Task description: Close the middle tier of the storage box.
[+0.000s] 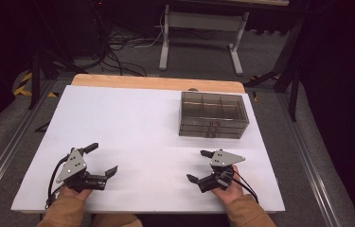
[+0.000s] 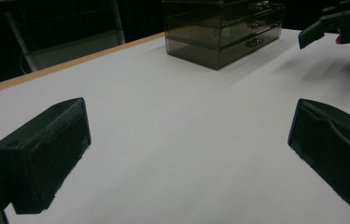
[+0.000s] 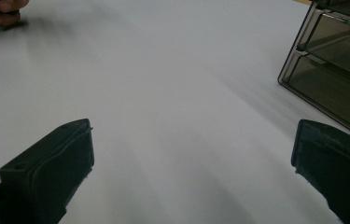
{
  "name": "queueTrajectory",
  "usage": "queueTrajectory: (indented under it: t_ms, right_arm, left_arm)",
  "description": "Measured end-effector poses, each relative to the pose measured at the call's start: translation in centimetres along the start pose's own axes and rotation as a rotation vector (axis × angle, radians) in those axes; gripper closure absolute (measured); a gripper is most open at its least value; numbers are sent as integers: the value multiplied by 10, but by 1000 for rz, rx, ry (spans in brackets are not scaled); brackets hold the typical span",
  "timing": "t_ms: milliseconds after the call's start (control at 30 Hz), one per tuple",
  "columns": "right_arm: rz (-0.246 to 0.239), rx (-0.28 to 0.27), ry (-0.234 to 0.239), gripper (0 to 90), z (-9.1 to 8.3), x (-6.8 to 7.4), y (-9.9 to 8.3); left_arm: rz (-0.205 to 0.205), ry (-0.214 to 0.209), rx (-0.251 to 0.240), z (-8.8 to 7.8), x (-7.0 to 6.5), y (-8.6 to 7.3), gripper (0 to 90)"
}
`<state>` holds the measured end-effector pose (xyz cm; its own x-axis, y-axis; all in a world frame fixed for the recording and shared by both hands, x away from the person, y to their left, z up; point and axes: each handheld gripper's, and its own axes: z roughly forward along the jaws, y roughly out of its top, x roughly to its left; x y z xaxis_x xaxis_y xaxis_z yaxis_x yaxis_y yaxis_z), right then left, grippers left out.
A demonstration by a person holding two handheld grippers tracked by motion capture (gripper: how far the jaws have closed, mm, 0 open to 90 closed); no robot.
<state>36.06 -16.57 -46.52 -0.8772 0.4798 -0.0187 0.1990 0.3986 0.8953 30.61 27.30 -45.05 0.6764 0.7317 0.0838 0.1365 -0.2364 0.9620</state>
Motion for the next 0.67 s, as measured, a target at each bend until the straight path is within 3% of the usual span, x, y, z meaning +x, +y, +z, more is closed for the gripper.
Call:
queueTrajectory:
  t_ms: [667]
  right_arm:
    - [-8,1,-6,0,0,1,0]
  left_arm:
    - [-12,-4,-3,0,1,0,1]
